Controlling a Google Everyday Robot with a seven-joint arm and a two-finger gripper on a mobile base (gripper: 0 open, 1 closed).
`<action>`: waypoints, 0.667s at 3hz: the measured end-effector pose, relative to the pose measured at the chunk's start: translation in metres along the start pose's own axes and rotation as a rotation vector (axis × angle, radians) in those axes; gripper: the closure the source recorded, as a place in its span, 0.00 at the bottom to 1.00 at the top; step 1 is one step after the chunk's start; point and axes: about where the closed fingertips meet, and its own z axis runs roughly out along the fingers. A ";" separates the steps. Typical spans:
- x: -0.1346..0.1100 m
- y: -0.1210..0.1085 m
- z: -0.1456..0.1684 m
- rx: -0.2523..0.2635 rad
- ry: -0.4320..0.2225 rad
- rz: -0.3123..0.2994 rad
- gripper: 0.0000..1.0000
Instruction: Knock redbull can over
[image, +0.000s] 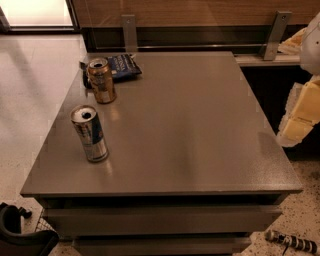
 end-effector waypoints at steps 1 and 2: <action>0.000 0.000 0.000 0.000 0.000 0.000 0.00; -0.007 0.005 0.008 -0.005 -0.082 0.006 0.00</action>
Offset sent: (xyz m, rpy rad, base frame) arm -0.0028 0.0467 -0.0343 0.4407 -0.0753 0.1122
